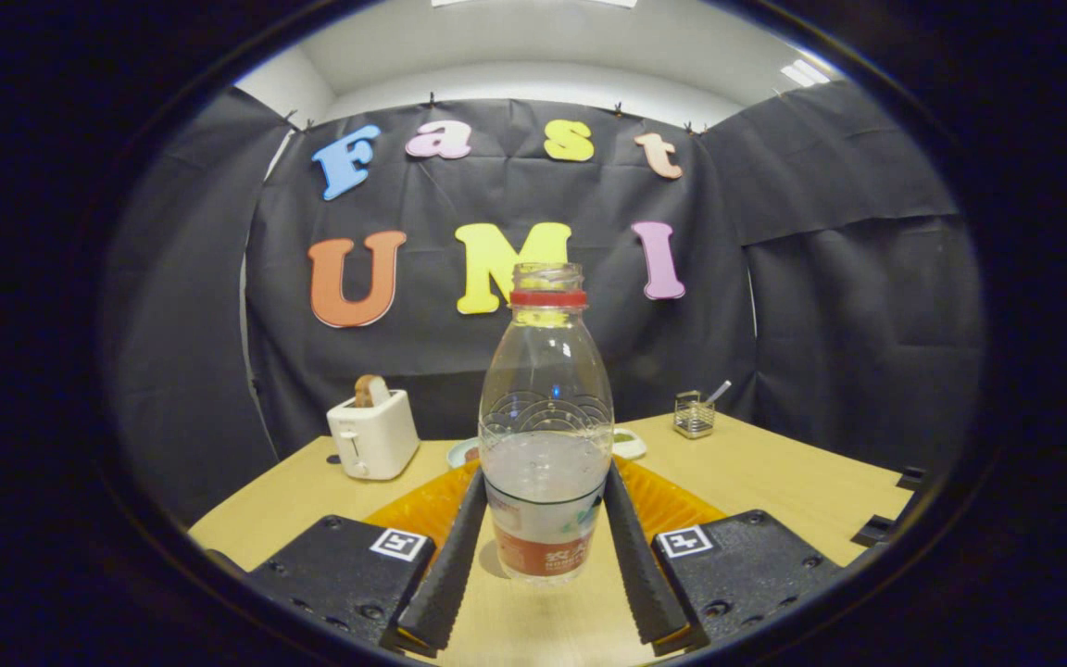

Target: Take the bottle from table, then pour the juice into the cup, finally place the bottle on the coaster

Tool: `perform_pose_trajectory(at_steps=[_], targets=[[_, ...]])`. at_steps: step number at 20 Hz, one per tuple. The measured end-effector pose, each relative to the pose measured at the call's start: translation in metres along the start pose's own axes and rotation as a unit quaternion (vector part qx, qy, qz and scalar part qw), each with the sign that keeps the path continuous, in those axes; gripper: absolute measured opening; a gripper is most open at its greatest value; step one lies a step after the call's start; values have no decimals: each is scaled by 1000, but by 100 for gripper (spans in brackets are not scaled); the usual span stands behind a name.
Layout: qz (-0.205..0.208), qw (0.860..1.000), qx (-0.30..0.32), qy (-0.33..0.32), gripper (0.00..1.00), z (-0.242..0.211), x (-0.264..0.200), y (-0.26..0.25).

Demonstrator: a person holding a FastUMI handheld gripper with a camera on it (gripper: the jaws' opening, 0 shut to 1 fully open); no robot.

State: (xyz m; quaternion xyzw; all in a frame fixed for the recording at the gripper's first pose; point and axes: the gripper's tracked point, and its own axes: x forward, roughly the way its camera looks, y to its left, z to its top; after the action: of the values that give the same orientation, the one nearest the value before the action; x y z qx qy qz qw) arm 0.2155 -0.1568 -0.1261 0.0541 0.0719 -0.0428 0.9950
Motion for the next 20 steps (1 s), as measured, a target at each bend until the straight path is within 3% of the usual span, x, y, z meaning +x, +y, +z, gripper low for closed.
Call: perform_pose_trajectory(at_steps=[10, 20], targets=[[30, 997, -14, 71, 79, -73, 87, 23], [45, 996, -22, 80, 79, -105, 111, 44]])
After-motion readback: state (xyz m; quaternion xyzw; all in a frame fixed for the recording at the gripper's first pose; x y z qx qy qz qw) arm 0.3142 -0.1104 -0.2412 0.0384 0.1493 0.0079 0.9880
